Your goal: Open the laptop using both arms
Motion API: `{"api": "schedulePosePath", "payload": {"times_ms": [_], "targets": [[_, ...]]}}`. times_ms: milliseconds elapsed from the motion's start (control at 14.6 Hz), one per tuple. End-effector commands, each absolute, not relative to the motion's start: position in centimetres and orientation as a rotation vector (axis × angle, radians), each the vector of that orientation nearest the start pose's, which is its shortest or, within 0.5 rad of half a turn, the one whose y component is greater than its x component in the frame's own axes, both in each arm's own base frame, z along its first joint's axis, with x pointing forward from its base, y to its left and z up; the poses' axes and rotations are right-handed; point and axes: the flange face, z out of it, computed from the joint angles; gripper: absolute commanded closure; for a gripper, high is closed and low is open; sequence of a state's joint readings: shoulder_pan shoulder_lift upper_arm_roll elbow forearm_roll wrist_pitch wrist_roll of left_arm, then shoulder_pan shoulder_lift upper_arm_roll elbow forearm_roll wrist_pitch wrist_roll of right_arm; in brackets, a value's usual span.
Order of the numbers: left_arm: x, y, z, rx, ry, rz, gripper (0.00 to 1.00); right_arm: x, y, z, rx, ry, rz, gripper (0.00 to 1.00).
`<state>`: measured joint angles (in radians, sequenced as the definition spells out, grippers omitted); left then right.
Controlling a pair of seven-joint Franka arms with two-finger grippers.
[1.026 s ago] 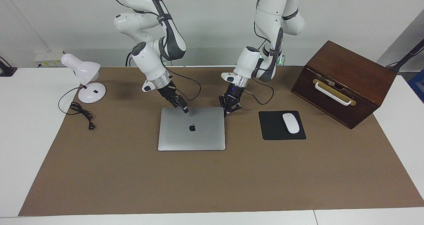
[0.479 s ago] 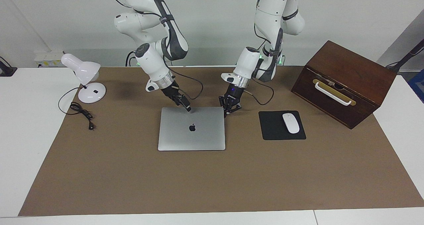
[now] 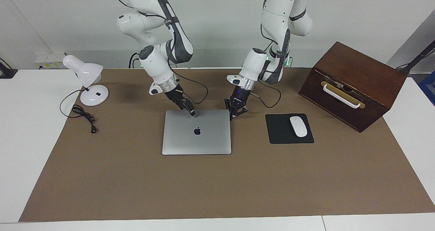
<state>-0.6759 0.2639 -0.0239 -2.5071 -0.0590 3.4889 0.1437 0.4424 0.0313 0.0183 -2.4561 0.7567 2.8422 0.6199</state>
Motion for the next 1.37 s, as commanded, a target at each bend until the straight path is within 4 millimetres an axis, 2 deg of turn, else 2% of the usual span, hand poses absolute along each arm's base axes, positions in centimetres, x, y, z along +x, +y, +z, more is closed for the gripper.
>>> {"api": "schedulePosePath", "payload": {"times_ms": [0,205,547,684,821,1163,1300], "targets": [[40.3,-33.3,25.7,-2.89,1.216,-1.138,1.0,45.6,21.1,31.2,-2.351,1.159,-0.195,0.0],[40.3,-33.4,25.6,-2.889,1.22,-1.139,1.0,45.5,21.9,30.7,-2.35,1.156,-0.216,0.0],[40.2,-33.8,25.4,-2.888,1.23,-1.136,1.0,46.4,22.2,31.4,-2.3,1.189,-0.275,0.0],[40.0,-33.9,25.2,-2.887,1.238,-1.128,1.0,46.4,23.6,32.0,-2.257,1.202,-0.264,0.0],[40.0,-34.0,25.2,-2.887,1.238,-1.131,1.0,46.7,23.8,32.2,-2.21,1.243,-0.304,0.0],[40.0,-34.0,25.2,-2.887,1.238,-1.131,1.0,45.4,26.5,32.7,-2.145,1.27,-0.333,0.0],[40.0,-34.0,25.2,-2.886,1.24,-1.128,1.0,45.6,26.6,33.3,-2.109,1.289,-0.381,0.0]]}}
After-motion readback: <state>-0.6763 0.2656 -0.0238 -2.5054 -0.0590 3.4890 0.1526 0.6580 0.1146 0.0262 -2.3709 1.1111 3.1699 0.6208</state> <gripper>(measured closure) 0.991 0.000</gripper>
